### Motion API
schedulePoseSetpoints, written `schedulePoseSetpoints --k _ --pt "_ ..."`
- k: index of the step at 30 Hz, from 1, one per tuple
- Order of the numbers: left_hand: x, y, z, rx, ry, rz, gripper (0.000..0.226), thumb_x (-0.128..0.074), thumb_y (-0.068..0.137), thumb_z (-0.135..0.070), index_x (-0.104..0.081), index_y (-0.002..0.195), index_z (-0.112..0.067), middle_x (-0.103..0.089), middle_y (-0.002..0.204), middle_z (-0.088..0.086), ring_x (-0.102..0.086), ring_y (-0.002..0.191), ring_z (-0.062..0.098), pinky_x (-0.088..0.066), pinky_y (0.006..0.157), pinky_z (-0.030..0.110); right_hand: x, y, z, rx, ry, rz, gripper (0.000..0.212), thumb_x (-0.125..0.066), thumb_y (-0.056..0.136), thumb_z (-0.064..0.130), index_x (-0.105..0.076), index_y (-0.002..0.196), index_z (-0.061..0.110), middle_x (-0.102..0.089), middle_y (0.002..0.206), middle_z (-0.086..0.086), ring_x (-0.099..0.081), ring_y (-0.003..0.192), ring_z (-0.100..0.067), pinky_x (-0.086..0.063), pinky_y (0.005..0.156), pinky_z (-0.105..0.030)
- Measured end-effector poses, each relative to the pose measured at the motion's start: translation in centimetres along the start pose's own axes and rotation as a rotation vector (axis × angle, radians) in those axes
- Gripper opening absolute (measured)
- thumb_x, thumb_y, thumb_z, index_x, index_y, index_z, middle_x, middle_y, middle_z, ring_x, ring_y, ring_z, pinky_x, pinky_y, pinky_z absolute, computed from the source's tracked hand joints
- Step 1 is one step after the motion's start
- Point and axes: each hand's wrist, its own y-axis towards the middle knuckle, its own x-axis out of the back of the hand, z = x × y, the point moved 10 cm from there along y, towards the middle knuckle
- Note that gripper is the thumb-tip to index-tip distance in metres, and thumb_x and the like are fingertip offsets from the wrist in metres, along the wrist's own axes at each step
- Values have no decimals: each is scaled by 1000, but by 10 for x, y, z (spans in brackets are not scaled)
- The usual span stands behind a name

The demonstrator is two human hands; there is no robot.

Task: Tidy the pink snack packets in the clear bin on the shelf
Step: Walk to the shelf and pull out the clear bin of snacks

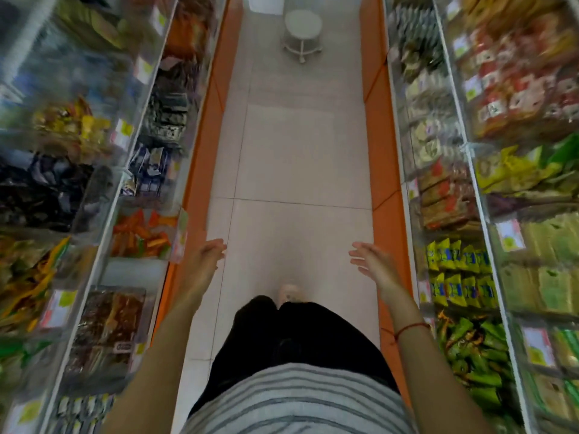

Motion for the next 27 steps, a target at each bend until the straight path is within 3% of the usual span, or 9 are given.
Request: schedulePoseSetpoints --k 3,9,14,20,27 --pt "-8 35 -33 25 13 -8 29 -47 98 -11 -56 122 1 -59 121 14 -55 115 28 -40 98 36 -8 47 56 25 -25 14 25 -53 95 21 -61 115 8 -66 106 -9 -62 96 -21 -46 87 -29" --pt "-26 119 -104 4 4 -27 25 -49 97 -10 -58 118 0 -59 113 9 -54 100 21 -42 75 27 -29 136 139 30 -41 15 19 -56 94 22 -63 108 12 -67 101 -6 -64 90 -19 -47 82 -28" --pt "-38 202 -179 -11 0 -11 21 -50 97 -17 -61 114 -10 -62 107 3 -57 99 18 -44 88 34 -47 201 204 19 -35 0 14 -55 95 22 -63 105 15 -67 98 -3 -64 89 -18 -47 80 -27" --pt "-51 298 -290 -61 -11 -4 20 -51 97 -18 -59 116 -15 -57 99 -11 -53 84 -3 -39 86 28 -54 270 278 22 8 -47 16 -51 97 20 -63 105 14 -65 98 -6 -63 88 -20 -47 84 -29" --pt "-101 404 -395 -74 22 16 28 -49 99 -19 -56 124 -10 -52 110 -8 -49 97 6 -37 87 26 -65 384 374 11 28 -38 15 -52 96 20 -62 105 14 -65 96 -4 -63 87 -18 -46 82 -28"
